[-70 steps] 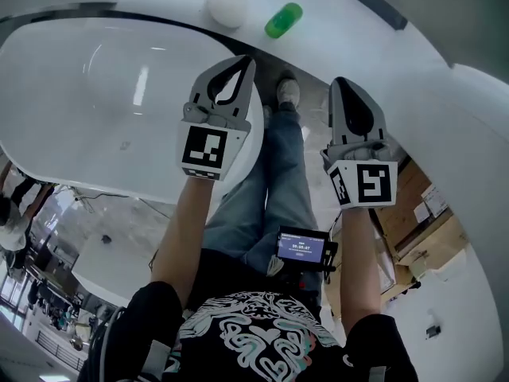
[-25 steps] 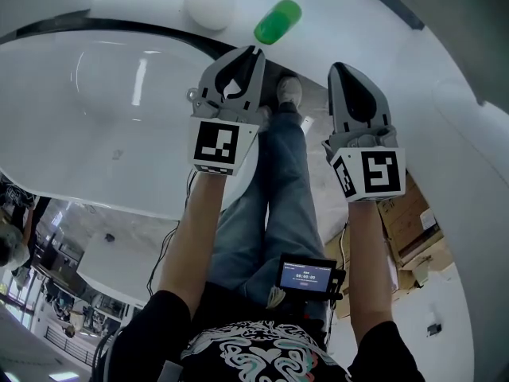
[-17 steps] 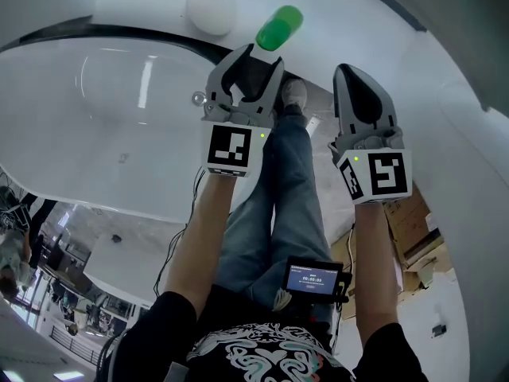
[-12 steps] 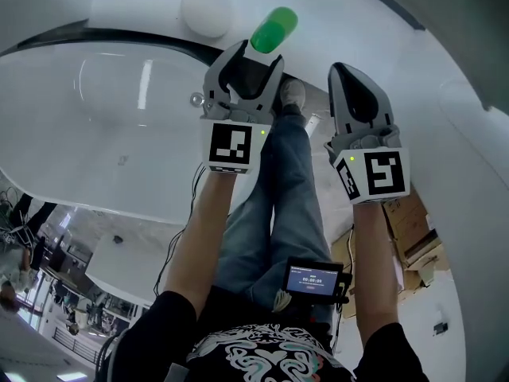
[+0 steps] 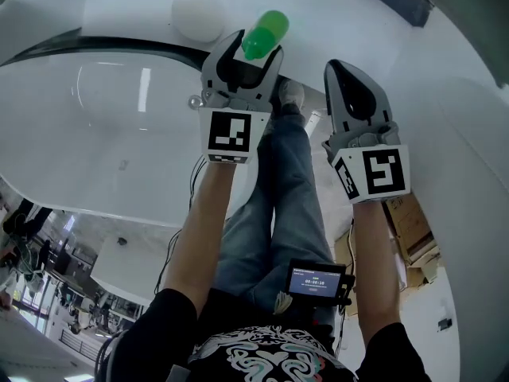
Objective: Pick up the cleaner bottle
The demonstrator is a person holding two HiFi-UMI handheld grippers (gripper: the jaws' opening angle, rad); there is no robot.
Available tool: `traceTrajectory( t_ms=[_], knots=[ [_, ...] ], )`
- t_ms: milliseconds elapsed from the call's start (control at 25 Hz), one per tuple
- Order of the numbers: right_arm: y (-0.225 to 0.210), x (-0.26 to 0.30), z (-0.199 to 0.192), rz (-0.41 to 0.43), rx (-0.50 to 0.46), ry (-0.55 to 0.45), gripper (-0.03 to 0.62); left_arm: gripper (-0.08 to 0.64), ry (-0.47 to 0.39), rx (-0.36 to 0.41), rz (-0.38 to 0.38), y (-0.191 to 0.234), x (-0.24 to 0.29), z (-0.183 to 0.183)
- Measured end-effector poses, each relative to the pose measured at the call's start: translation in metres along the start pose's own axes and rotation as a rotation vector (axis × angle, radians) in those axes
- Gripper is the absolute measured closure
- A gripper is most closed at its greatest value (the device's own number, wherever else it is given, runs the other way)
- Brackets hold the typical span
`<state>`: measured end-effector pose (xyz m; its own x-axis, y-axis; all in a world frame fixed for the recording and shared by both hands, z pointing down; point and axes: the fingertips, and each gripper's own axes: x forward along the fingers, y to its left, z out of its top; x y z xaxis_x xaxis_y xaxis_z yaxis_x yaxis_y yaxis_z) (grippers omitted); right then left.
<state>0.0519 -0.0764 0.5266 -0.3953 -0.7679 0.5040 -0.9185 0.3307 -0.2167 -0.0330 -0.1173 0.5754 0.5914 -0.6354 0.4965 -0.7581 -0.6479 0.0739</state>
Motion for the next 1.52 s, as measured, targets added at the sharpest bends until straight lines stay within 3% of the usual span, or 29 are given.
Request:
traceTrajectory(
  t_ms=[480,840,1040,1520],
  knots=[
    [-0.013,0.004,-0.004,-0.024,0.017,0.008,0.566,0.322,0.003,0.010,-0.006,0.000,0.023,-0.003],
    [-0.019,-0.002,-0.007,-0.060,0.008,-0.005,0.566,0.322,0.012,0.057,0.031,0.001,0.037,-0.002],
    [-0.021,-0.007,-0.011,-0.060,0.017,0.000,0.566,0.322,-0.008,0.000,0.046,0.001,0.042,-0.001],
    [-0.028,-0.008,-0.017,-0.072,0.028,0.002,0.566,0.341,-0.017,0.065,0.094,0.000,0.051,0.001]
  ],
)
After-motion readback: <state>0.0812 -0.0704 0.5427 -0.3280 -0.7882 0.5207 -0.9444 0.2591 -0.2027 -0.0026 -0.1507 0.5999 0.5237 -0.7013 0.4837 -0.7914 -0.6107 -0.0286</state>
